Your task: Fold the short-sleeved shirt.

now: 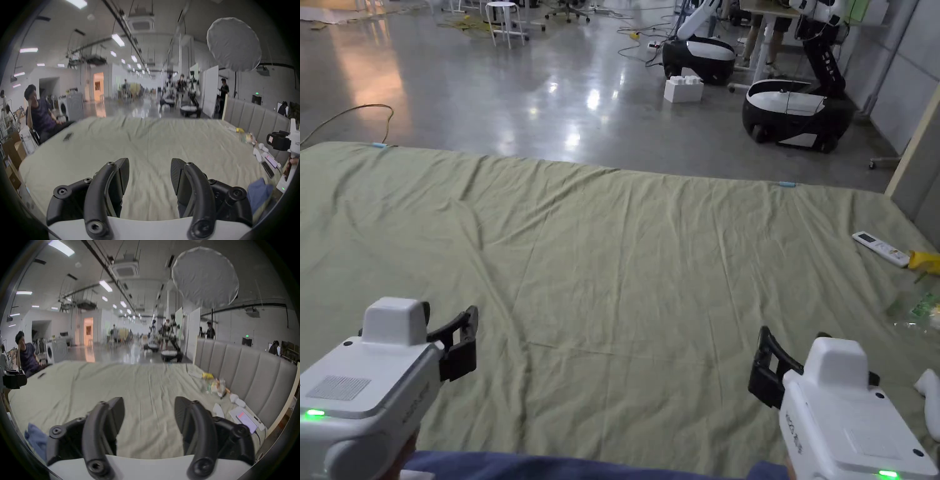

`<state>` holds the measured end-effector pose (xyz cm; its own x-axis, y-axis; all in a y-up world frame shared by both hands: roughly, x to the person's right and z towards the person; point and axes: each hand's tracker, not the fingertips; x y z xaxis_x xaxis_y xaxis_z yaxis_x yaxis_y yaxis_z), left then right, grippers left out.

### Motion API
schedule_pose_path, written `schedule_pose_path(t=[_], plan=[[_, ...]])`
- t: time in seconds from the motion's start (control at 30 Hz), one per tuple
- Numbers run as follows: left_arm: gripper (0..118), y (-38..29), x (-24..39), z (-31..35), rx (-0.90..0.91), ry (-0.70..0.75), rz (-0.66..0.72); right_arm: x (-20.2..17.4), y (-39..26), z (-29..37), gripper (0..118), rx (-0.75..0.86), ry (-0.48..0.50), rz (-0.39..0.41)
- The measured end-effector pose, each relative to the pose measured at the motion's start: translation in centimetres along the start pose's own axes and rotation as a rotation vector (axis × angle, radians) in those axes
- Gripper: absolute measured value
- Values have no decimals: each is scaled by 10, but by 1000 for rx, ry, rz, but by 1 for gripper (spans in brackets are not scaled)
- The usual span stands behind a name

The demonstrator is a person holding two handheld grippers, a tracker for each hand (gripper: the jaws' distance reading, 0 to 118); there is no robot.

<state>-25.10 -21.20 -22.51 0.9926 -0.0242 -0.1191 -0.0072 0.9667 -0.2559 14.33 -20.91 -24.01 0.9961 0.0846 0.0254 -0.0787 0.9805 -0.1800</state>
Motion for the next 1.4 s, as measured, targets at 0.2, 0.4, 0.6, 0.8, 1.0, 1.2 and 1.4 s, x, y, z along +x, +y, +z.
schedule_pose_path(t=[0.2,0.4,0.6,0.8,1.0,1.2,1.4], plan=[[12,24,27,11,145,61,-24,-19,24,0,10,143,-21,0],[2,27,28,12,169,58,17,-22,24,-3,1,144,-22,-28],[2,25,12,8,134,71,54,-20,20,-1,1,156,-7,-29],[2,9,-29,3,-47,-10,76,-22,22,-2,1,151,15,11],[2,-32,-101,-3,-350,-97,211,-27,17,-8,1,123,39,37],[9,-82,-153,-10,-577,-207,280,-35,9,-13,1,91,59,56],[81,-130,-190,-26,-721,-394,510,-42,5,-15,1,61,78,66]])
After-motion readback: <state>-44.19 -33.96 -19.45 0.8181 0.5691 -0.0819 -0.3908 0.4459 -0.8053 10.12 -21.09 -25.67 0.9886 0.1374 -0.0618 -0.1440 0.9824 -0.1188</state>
